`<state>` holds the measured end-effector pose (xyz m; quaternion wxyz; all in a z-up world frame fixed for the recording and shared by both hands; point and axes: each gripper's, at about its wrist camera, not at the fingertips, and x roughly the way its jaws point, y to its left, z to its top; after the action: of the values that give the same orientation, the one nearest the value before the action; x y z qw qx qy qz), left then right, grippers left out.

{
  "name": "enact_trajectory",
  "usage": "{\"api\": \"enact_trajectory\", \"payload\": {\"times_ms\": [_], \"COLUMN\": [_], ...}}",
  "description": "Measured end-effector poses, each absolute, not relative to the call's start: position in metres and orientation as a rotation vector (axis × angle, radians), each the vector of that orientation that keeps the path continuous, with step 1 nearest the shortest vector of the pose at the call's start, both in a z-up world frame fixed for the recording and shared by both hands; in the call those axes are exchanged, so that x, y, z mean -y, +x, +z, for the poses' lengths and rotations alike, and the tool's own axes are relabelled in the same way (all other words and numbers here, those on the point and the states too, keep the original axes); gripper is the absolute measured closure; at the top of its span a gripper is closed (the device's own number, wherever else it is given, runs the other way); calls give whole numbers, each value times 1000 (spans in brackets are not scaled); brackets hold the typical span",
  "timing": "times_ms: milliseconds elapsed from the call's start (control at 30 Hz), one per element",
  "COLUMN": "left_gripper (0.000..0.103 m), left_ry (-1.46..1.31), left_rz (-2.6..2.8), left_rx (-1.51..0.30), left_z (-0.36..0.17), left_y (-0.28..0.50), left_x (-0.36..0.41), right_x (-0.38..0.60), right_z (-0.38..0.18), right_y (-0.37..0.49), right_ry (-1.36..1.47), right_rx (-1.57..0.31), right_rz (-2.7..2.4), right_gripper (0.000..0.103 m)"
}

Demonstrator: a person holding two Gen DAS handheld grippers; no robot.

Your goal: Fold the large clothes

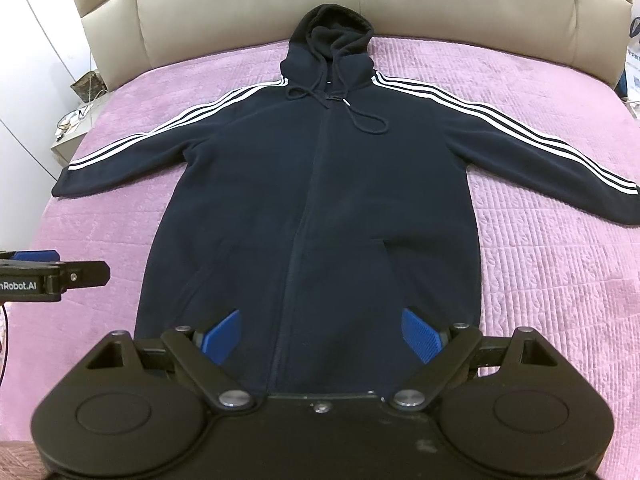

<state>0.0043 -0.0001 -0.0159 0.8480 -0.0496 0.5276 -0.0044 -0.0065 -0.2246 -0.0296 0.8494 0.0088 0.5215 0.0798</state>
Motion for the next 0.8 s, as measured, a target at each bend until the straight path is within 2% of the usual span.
{"api": "enact_trajectory", "payload": {"times_ms": [800], "left_gripper": [4], "left_ry": [-136], "left_rz": [-14], "left_rx": [-1106], "left_z": [-14], "left_y": [3], "left_x": [-3], "right_x": [227], "right_z": [-28], "right_y": [-8], "right_ry": [28], "right_rx": [-1089], "right_rz": [177], "right_gripper": [1]}}
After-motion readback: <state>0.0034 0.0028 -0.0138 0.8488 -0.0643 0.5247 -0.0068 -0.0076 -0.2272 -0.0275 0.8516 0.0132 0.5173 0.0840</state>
